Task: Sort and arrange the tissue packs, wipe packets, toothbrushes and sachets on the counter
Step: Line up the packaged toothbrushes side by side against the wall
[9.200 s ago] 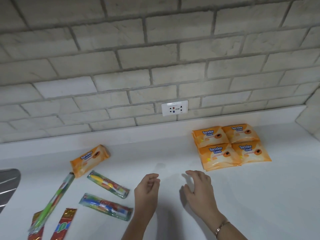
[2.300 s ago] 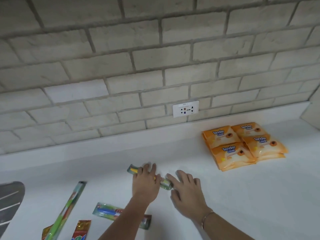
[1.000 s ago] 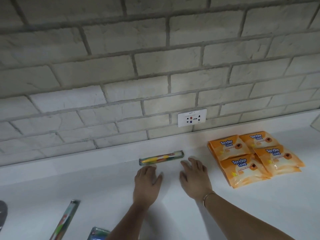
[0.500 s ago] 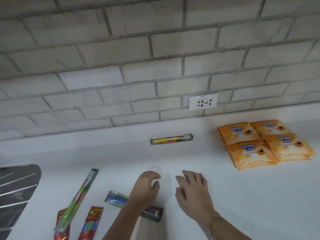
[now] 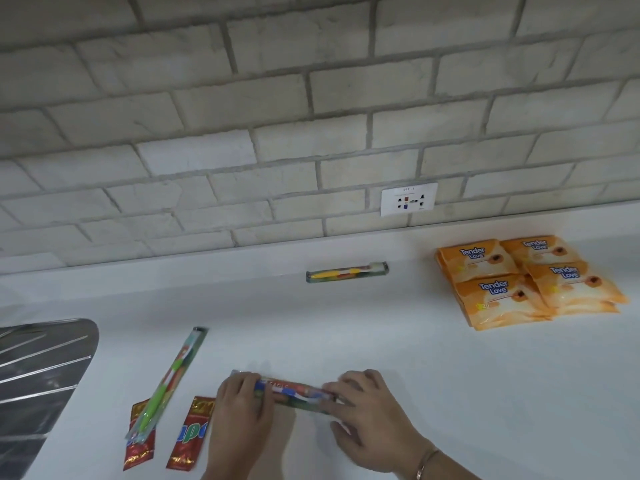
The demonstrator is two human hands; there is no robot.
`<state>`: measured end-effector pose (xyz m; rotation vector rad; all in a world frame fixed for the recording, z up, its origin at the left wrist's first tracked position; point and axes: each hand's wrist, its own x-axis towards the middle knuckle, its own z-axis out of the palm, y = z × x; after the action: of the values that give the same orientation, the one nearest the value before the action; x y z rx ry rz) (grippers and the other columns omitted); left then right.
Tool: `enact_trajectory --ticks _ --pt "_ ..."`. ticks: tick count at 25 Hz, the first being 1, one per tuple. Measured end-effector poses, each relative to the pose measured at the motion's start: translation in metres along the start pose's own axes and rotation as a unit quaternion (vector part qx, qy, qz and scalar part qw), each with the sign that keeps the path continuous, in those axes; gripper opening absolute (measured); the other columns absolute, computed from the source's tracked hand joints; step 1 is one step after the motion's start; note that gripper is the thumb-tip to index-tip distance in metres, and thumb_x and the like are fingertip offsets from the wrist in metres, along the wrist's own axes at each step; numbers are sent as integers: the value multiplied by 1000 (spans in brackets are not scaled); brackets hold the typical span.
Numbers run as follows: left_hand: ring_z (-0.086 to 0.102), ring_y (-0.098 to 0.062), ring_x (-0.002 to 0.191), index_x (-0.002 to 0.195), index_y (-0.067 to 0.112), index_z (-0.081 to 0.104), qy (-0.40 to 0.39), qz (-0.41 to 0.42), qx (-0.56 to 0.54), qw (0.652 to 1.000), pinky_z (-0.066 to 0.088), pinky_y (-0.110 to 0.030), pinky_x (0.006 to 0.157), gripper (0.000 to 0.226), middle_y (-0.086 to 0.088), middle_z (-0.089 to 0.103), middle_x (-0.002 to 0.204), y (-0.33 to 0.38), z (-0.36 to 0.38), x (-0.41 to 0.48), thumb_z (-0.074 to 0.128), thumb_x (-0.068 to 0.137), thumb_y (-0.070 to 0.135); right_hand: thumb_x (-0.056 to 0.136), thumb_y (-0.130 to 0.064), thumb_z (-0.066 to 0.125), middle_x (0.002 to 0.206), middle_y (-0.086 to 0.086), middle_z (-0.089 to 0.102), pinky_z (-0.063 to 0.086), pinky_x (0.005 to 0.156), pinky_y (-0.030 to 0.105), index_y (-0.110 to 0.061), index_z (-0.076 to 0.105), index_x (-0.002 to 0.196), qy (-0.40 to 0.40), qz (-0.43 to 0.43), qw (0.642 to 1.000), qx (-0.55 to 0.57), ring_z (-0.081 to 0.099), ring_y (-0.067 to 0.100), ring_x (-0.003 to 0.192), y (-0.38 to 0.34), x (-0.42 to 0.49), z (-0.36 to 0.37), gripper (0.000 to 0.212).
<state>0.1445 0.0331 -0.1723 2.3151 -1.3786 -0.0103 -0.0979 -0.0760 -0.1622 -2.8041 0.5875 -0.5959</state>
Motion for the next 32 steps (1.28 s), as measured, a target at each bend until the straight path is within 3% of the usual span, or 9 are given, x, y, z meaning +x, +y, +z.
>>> enact_trajectory --ticks 4,8,11,15,19,22,25,29,32 --pt "63 -32 115 118 5 70 4 65 -27 998 52 -45 101 43 -9 69 118 24 23 7 81 78 15 83 -32 67 121 -12 63 44 84 45 -28 70 111 104 164 980 -53 57 20 106 6 0 2 29" --pt "59 -31 121 124 5 68 1 96 -51 994 50 -40 105 51 -10 66 125 54 43 29 56 85 36 80 -34 65 119 -8 66 40 83 44 -23 72 112 88 285 949 -99 57 24 106 20 5 0 34" --pt "60 -32 123 128 10 68 -22 86 -59 994 52 -40 100 51 -9 64 130 75 54 55 53 90 40 84 -35 58 122 -7 65 39 83 44 -22 71 118 64 329 933 -132 55 24 107 42 13 -7 38" --pt "46 -21 135 149 24 50 -74 83 -55 992 45 -31 110 52 -2 45 149 93 63 90 54 99 39 85 -33 55 123 -9 65 40 81 42 -24 69 118 49 352 924 -143 53 20 106 80 33 -18 37" --pt "52 -20 125 151 25 46 -71 111 -29 991 52 -30 100 53 -3 47 142 104 69 127 51 100 39 88 -37 47 127 -9 63 40 79 39 -24 64 127 9 373 917 -142 52 19 108 110 60 -25 44" --pt "57 -24 120 146 23 52 -45 131 16 990 54 -36 94 53 -2 55 135 105 75 144 45 97 42 93 -40 38 144 -4 54 42 81 41 -21 50 146 -30 377 913 -154 50 21 115 124 71 -22 58" --pt "52 -25 130 142 21 54 -13 130 40 991 50 -41 102 54 -1 57 138 103 77 146 46 94 45 95 -41 34 155 -5 46 42 88 44 -22 40 154 -31 374 915 -148 47 21 124 130 73 -17 62" --pt "54 -26 128 136 16 57 16 115 -2 993 49 -42 105 49 -5 58 138 102 80 143 57 94 41 97 -41 36 156 -5 39 44 93 46 -32 33 154 -14 371 920 -128 44 19 132 128 73 -18 58" --pt "61 -24 113 124 19 62 21 105 -10 994 52 -39 97 39 -2 64 125 102 81 141 56 93 41 96 -40 38 143 -6 50 44 90 43 -31 47 141 1 374 918 -129 46 16 125 126 73 -19 47"
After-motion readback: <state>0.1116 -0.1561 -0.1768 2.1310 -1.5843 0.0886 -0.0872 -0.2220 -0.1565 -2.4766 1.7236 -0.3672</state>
